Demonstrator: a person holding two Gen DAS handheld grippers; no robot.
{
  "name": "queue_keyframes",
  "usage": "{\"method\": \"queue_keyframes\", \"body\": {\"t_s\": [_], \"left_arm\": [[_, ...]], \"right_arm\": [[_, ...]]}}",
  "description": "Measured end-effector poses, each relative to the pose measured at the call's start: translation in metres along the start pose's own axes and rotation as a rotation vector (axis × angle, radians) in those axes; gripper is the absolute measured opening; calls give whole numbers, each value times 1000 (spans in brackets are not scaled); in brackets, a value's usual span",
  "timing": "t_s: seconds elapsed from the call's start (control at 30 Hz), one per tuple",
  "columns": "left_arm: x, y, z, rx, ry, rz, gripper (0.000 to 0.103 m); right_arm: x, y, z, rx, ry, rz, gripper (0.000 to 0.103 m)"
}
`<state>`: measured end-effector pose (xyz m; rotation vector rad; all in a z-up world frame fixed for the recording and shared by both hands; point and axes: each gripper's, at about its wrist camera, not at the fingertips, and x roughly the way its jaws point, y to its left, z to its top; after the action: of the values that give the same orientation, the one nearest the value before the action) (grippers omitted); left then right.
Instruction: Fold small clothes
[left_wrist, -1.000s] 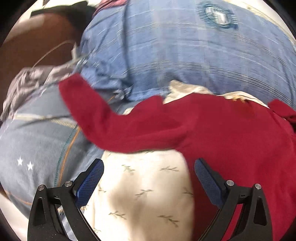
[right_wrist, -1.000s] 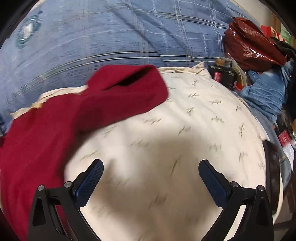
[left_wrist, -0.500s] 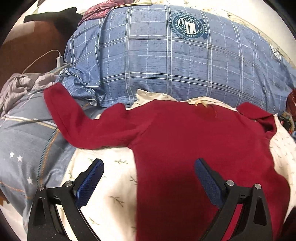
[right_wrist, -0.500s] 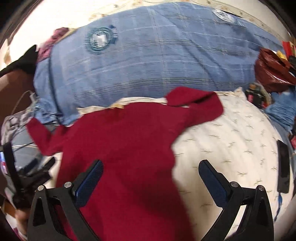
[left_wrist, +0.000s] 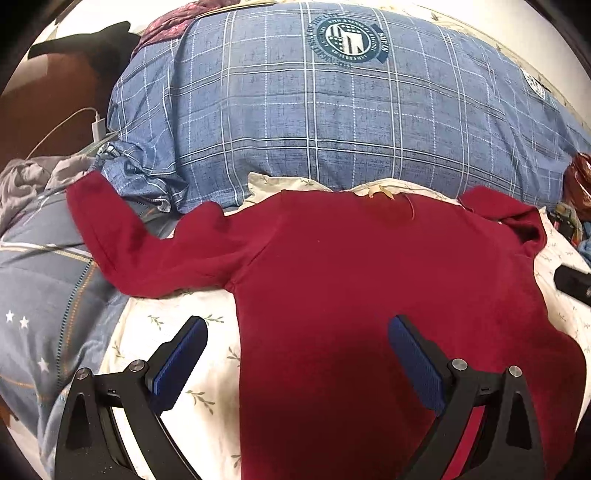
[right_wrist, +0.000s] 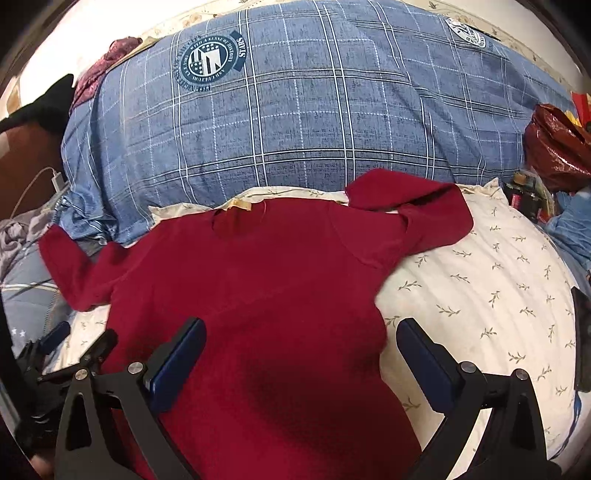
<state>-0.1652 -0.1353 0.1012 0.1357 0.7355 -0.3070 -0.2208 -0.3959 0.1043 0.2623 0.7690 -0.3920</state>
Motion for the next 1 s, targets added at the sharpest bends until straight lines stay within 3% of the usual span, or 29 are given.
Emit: {"method": "queue_keyframes", "body": {"t_s": [0.57,1.0], "left_arm": [[49,-1,5,-41,31,49,99],[56,3,4,-28,13,54,99]], "right_arm": [[37,26,-5,-98,34,-7,103],[50,41,-3,-129,44,27,102]]}}
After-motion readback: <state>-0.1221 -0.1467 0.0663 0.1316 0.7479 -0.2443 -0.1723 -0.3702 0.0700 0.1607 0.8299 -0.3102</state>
